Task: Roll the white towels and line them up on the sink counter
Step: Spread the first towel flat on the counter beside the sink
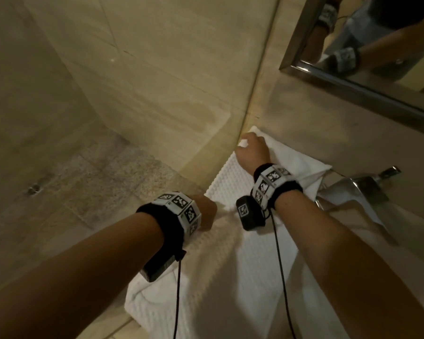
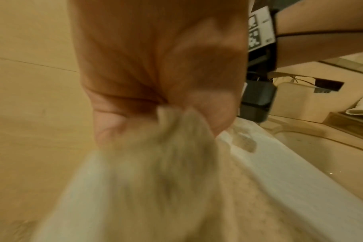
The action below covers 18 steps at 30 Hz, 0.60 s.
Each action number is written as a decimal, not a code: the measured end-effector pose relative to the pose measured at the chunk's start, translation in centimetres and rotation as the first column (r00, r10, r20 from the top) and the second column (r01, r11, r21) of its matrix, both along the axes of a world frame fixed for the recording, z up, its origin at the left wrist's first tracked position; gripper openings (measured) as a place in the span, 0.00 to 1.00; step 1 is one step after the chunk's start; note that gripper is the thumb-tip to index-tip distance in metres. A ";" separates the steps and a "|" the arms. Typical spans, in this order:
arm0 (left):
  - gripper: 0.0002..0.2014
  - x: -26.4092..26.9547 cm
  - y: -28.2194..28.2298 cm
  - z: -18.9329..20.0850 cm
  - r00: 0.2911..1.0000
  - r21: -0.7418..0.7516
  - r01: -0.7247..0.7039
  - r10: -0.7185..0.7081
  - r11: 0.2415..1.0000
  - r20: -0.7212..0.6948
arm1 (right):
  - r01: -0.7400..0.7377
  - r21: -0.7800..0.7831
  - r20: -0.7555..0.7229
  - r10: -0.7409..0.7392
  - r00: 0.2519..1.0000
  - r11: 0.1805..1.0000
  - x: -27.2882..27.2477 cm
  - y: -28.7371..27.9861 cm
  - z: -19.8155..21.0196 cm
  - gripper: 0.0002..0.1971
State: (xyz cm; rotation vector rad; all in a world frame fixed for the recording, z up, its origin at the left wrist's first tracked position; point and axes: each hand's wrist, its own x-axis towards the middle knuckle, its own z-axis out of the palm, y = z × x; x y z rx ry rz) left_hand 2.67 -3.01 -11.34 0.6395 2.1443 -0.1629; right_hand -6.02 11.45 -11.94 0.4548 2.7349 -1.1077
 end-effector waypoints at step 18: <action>0.27 11.1 -6.6 2.3 0.916 -0.011 0.051 -0.051 0.999 -0.398 | 0.381 -0.366 0.178 -0.338 0.924 0.849 20.2 -5.8 -2.6 0.10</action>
